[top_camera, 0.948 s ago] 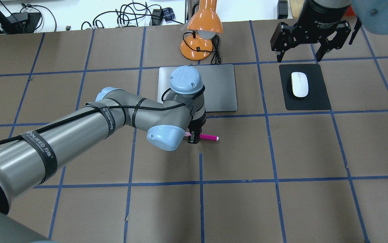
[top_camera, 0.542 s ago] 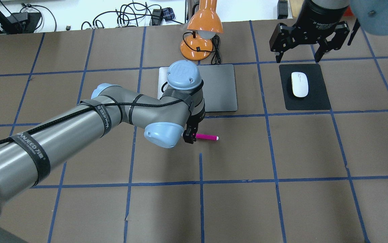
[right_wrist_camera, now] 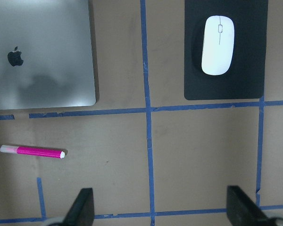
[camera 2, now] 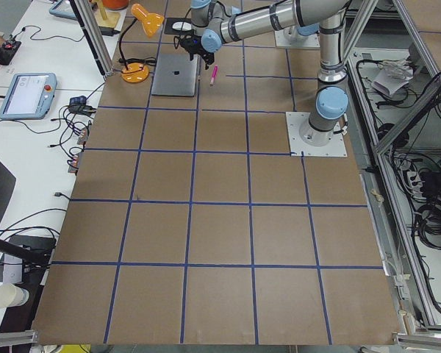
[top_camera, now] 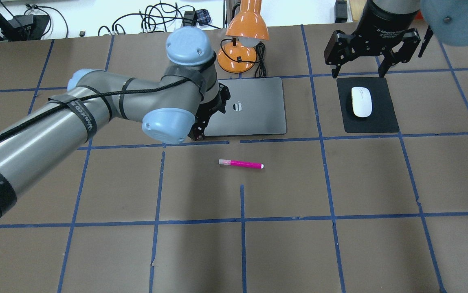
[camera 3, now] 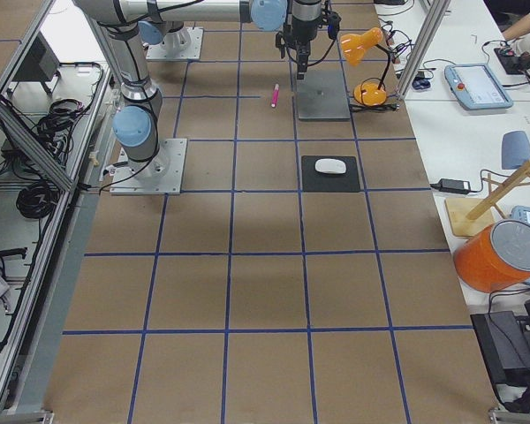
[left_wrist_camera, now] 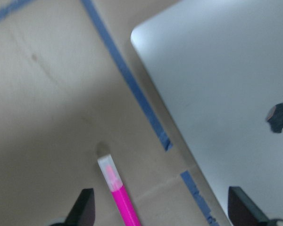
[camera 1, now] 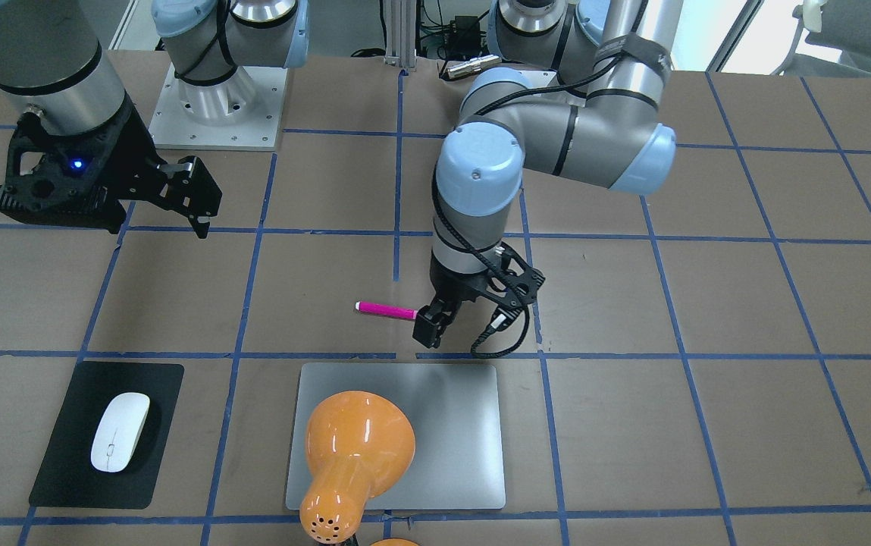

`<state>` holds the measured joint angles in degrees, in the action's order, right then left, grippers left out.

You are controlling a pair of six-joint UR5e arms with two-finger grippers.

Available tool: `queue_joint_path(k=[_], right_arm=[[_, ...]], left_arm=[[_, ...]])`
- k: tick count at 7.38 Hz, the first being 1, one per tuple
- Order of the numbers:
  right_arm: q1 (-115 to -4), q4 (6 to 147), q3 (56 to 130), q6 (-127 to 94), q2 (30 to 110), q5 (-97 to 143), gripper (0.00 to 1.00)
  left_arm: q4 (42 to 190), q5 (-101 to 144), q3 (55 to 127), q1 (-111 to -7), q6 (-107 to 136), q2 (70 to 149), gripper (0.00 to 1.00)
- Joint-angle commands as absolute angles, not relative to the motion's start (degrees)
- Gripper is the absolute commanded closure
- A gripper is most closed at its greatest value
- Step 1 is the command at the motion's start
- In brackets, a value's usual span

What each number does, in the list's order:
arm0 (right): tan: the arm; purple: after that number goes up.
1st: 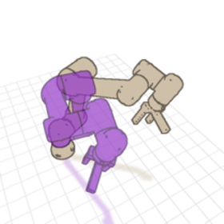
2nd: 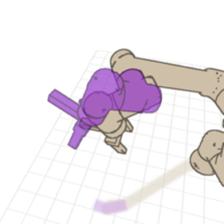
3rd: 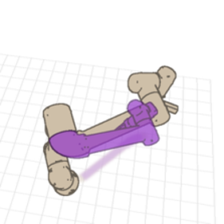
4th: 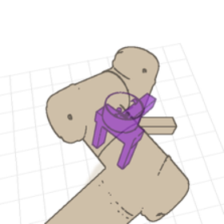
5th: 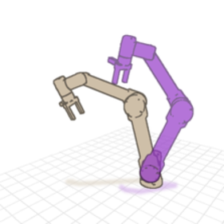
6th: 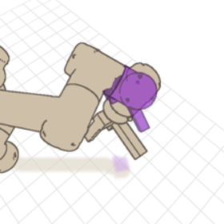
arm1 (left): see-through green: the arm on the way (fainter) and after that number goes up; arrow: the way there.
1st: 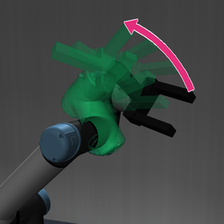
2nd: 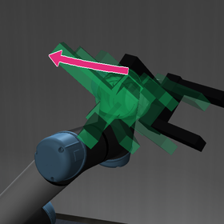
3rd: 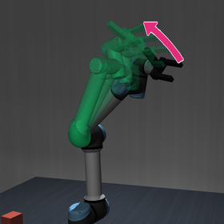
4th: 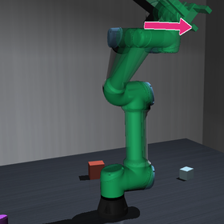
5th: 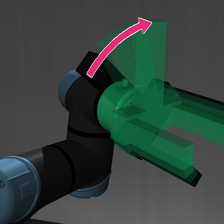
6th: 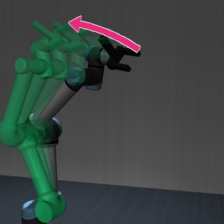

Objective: Place pen and mouse around notebook

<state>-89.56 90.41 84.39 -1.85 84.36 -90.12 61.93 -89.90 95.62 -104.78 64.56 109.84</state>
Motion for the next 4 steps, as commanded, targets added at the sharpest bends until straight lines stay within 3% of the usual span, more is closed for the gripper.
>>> queue_joint_path(k=[1,4], right_arm=[[-89.56,90.70,84.73,-1.50,84.55,-89.91,0.00],[-89.56,90.97,85.34,-1.67,84.90,-89.91,0.00]], left_arm=[[72.56,-87.89,90.72,-98.38,47.27,107.76,0.00],[76.02,-87.98,89.38,-93.01,30.86,104.60,0.00]])
